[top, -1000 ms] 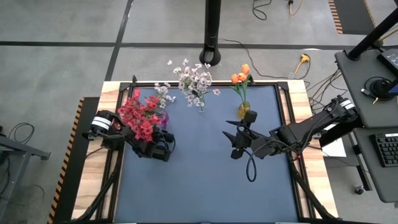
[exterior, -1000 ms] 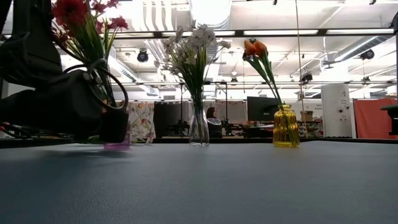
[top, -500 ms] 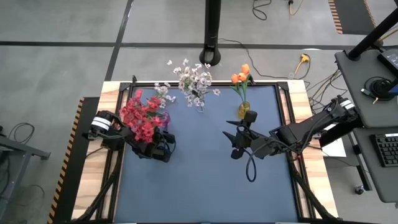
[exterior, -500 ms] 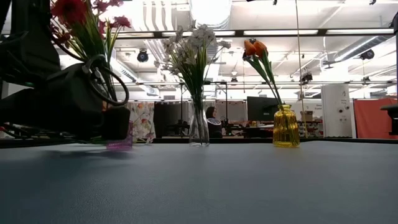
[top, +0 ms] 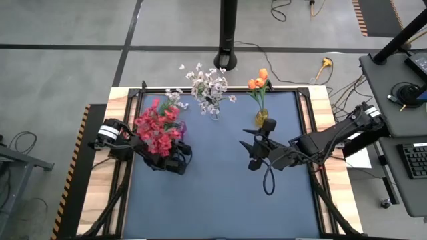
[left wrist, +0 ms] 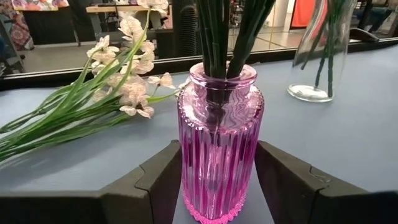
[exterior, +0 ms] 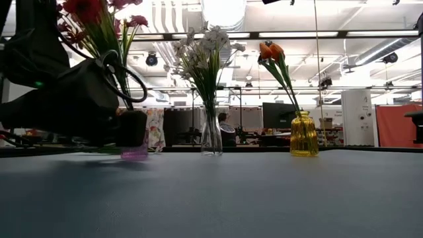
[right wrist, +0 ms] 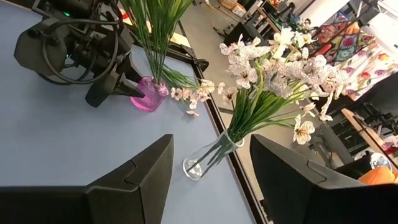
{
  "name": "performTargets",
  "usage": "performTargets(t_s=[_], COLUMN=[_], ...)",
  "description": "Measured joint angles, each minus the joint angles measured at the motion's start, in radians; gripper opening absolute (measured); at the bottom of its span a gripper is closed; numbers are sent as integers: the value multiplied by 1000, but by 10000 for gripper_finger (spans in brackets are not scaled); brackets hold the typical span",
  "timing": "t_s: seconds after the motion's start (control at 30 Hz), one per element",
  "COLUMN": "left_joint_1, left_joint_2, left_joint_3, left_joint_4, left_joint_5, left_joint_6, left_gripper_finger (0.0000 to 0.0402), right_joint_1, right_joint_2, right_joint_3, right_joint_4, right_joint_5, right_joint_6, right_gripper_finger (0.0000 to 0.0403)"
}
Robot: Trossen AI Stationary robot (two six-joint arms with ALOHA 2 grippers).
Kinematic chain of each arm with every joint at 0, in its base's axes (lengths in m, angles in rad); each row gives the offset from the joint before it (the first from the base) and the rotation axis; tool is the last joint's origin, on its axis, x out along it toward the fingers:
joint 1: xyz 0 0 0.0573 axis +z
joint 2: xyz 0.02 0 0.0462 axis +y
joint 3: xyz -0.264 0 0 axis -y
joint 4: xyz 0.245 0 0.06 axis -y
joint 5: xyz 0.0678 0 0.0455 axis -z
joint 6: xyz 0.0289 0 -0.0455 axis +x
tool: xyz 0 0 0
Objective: Sort flowers into vase by color
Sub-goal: Adjust the purple vase
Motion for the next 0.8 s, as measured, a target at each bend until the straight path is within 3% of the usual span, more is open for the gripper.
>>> performTargets(t_s=[0.8], left_joint_1=[-9], left_joint_2=[0], left_joint_3=[102], left_joint_4=[24], left_joint_5=[50], left_joint_6=[64], left_gripper_finger=[182], right_joint_1=[0], right_joint_2=[-8], right_joint_3=[0], right_joint_4=[-6], right_joint_5=[0], right_joint_6=[4], right_gripper_finger=[206])
